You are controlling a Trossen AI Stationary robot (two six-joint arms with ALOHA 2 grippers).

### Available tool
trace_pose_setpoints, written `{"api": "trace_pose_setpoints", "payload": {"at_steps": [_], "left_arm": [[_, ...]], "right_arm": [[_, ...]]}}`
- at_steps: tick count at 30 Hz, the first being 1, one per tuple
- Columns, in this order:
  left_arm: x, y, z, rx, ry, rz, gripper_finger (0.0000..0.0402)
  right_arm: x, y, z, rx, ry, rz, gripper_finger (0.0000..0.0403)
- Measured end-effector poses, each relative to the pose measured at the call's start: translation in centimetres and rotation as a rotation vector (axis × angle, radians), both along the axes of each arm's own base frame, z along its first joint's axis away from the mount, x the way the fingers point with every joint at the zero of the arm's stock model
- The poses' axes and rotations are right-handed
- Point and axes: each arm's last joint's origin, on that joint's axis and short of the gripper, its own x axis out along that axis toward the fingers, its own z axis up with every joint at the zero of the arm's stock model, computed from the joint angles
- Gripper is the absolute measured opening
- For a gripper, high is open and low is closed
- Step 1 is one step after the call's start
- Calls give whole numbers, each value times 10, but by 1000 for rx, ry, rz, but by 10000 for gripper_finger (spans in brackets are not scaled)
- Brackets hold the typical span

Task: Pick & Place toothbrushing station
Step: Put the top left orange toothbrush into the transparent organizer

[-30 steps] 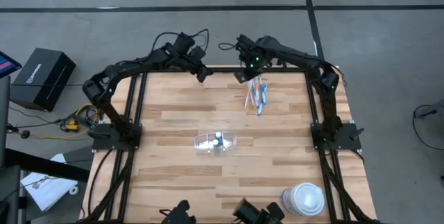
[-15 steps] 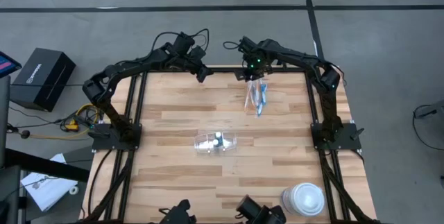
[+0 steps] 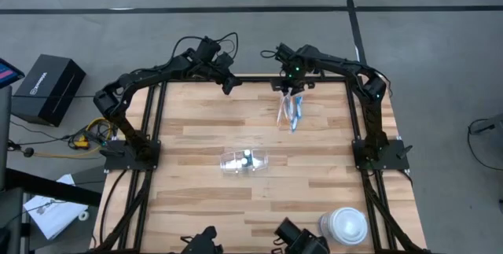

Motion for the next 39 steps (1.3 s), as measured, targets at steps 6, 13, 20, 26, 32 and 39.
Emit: {"api": "trace_pose_setpoints", "payload": {"at_steps": [6, 13, 20, 26, 32, 39], "left_arm": [[0, 0, 0, 5, -1, -6, 82], [0, 0, 0, 6, -2, -7, 82], [0, 0, 1, 5, -10, -14, 82], [0, 0, 1, 5, -10, -14, 82], [0, 0, 1, 4, -10, -14, 82], [0, 0, 1, 20, -8, -26, 81]], "right_arm": [[5, -3, -4, 4, -87, -32, 149], [-3, -3, -14, 47, -57, -66, 140], [-4, -9, -13, 43, -100, -93, 129], [3, -9, -41, 151, -88, -83, 148], [20, -5, -53, 167, -98, -45, 153], [19, -9, -53, 142, -91, -56, 98]]}}
